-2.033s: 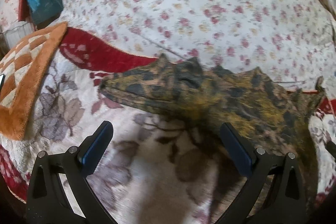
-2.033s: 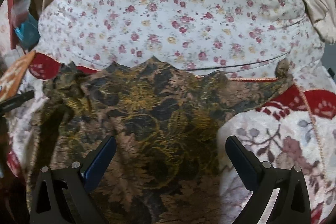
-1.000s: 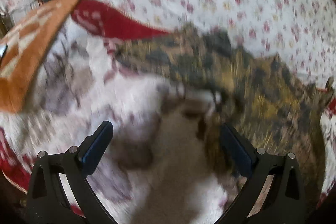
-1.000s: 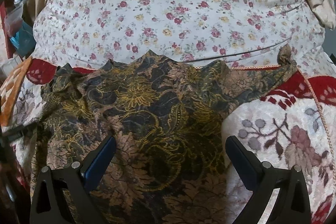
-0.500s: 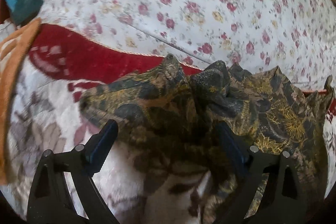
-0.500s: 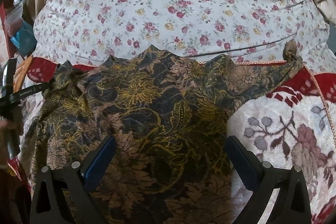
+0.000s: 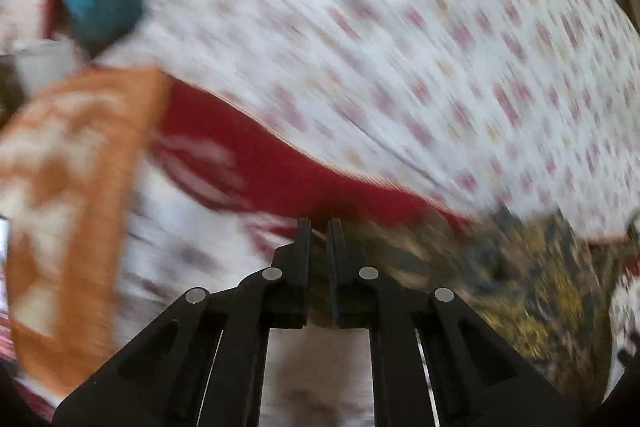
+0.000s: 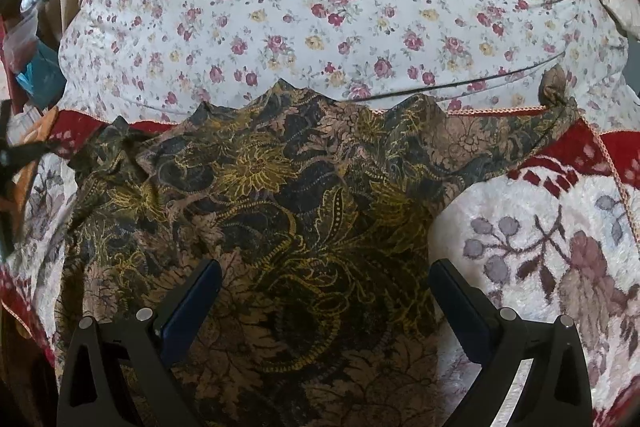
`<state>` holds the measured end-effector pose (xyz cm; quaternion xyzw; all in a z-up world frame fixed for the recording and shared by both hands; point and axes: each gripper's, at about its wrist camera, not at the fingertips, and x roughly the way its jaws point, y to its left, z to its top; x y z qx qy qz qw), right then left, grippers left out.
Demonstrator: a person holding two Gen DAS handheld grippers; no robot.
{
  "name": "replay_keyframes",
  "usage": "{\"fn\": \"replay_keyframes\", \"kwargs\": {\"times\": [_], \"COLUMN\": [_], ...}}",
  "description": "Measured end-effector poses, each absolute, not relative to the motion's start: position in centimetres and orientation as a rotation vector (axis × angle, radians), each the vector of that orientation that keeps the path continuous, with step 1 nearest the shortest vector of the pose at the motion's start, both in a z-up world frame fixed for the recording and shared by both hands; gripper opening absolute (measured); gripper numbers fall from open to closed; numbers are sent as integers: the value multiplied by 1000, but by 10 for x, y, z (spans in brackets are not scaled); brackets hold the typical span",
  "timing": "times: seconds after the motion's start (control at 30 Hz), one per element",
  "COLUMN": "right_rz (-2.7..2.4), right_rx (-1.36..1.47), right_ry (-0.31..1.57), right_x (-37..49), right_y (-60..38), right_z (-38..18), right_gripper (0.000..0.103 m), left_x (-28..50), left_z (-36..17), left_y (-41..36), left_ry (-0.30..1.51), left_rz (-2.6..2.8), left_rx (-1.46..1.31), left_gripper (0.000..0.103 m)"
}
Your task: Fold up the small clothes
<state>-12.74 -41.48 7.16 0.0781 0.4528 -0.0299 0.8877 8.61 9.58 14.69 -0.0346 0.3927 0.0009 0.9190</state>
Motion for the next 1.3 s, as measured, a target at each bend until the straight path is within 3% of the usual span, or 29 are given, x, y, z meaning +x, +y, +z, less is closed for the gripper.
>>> {"fn": "replay_keyframes", "kwargs": {"times": [0.17,0.33,0.47,0.5,0.73,1.03,1.1,1.13,1.17,1.2,1.3], "right_rz": [2,66,102,106,81,65,67,67,69,71,83], "right_rx": [190,184,187,178,135,160,167,168,167,164,147], "right_ry": [945,933,941,942,951,990,991,991,992,992,982], "right_x": [-121,-113,-111,-111,-117,-117,-116,-115,-115,-114,-113], "right_y": [-399,-372,-356,-355,-361,-375,-376,-375,-375,-373,-369], "right_z": [72,74,75,75,77,61,59,59,59,59,62], "right_gripper": [103,103,103,103,103,103,103,103,103,103,103], "left_x": [71,54,49,48,58,81,82,83,84,86,93], "left_z": [206,185,131,118,57,49,47,46,46,45,54], "left_y": [162,139,81,64,-25,-26,-29,-30,-31,-31,-15], "left_ry": [724,783,895,912,1015,953,938,929,923,934,941], "left_rz": [133,6,-173,-213,-351,-333,-375,-391,-401,-401,-370], "left_rx": [-90,-76,-94,-87,41,2,-5,-1,4,14,-8], "left_gripper": [6,11,54,56,56,56,54,49,26,12,5]}}
